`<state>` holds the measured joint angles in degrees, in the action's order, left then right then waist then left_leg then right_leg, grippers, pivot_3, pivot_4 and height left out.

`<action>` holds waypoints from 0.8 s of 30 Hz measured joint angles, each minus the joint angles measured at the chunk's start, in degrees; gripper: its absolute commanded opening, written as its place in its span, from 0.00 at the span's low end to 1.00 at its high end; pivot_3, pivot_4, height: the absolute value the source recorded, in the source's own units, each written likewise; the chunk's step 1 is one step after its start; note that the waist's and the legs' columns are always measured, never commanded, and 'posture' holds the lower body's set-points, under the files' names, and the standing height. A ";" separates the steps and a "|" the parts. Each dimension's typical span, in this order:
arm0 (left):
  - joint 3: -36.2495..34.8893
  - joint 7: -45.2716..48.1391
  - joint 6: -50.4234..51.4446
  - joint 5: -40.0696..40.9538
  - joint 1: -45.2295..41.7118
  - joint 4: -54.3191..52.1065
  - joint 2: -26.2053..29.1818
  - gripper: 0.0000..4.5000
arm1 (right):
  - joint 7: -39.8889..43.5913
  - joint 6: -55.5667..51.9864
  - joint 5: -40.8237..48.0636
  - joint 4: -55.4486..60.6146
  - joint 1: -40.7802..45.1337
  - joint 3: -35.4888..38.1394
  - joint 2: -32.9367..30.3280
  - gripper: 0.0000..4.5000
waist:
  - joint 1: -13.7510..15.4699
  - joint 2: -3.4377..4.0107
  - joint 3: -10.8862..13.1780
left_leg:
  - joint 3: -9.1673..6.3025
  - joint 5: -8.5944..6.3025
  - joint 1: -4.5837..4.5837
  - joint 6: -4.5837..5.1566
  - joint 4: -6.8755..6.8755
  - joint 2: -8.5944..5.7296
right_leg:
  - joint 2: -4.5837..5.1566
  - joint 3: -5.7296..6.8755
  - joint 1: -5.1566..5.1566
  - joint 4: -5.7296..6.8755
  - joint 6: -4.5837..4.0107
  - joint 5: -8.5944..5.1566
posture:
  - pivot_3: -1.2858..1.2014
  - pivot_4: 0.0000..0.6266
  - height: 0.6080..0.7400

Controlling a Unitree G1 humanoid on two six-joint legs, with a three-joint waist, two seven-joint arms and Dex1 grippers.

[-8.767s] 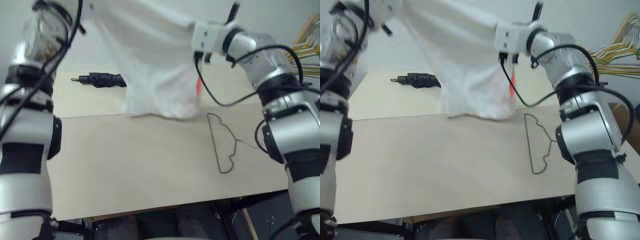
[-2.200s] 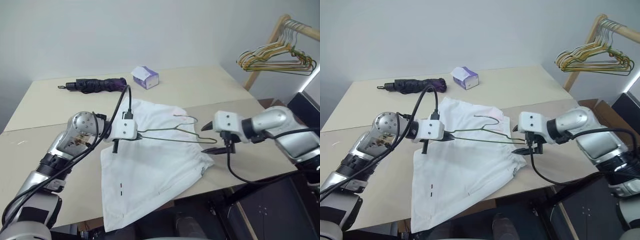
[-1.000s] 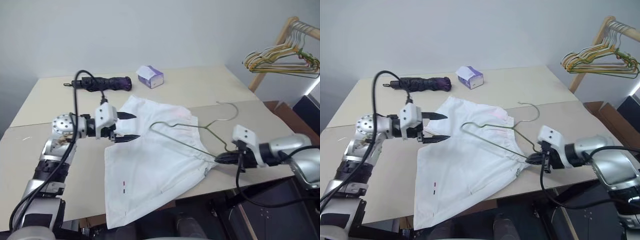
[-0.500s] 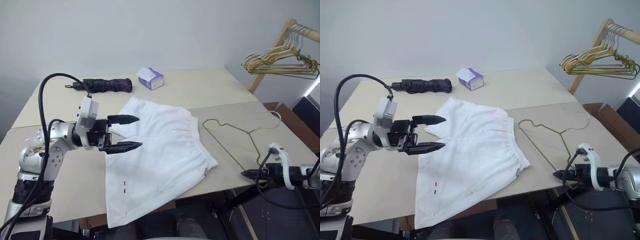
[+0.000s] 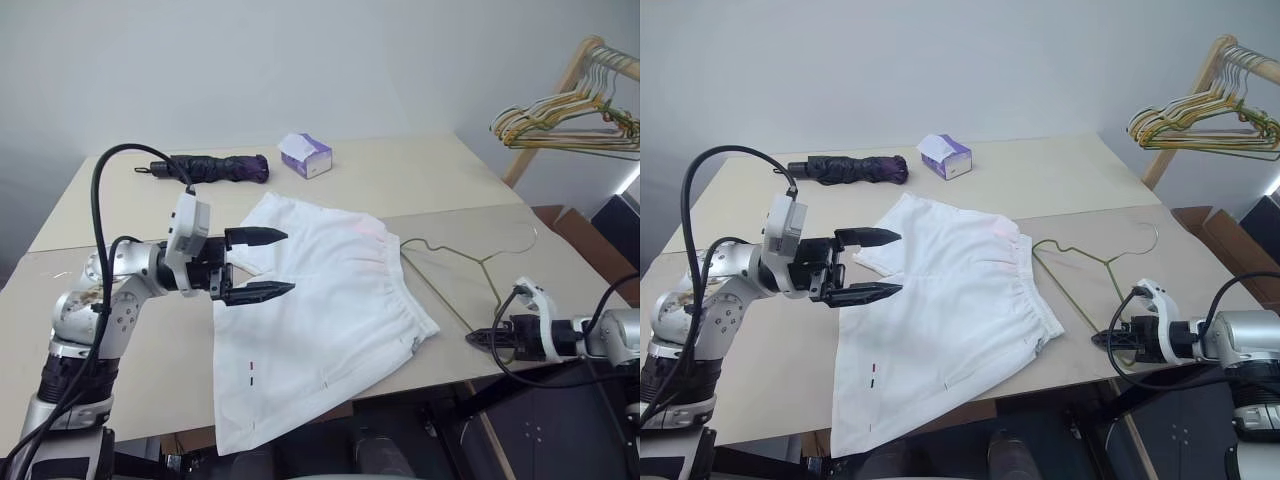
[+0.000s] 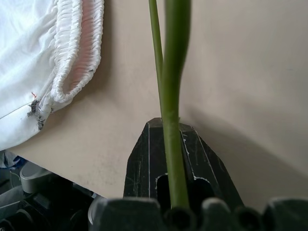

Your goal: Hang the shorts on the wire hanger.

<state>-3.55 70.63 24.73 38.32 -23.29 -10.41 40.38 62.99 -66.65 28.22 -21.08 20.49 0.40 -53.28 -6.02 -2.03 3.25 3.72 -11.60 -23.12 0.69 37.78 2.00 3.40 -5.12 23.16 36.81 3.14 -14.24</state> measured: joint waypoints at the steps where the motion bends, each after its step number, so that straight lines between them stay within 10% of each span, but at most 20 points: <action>1: 0.01 0.01 0.00 0.00 0.12 -0.04 0.00 1.00 | 0.71 0.06 0.15 0.20 -0.32 0.03 -0.22 0.00 | 0.06 0.00 0.00 | 0.00 0.00 -0.01 0.00 0.00 0.00 | 0.00 0.00 0.01 0.00 0.01 0.00 | 0.49 0.12 1.00; 24: -0.05 -0.37 -2.32 -2.12 1.63 -0.28 0.54 1.00 | 9.35 5.82 -2.33 -0.13 1.49 -6.44 -2.10 0.00 | 0.44 0.02 0.03 | 0.03 -0.01 -0.04 0.00 0.00 0.00 | 0.00 0.00 0.07 -0.04 -0.02 -0.02 | 0.51 0.08 1.00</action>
<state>-3.60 70.26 22.42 36.20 -21.66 -10.69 40.92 72.35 -60.83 25.89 -21.21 21.99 -6.04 -55.37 -5.58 -2.01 3.28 3.74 -11.61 -23.16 0.69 37.78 2.01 3.40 -5.12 23.22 36.77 3.12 -14.25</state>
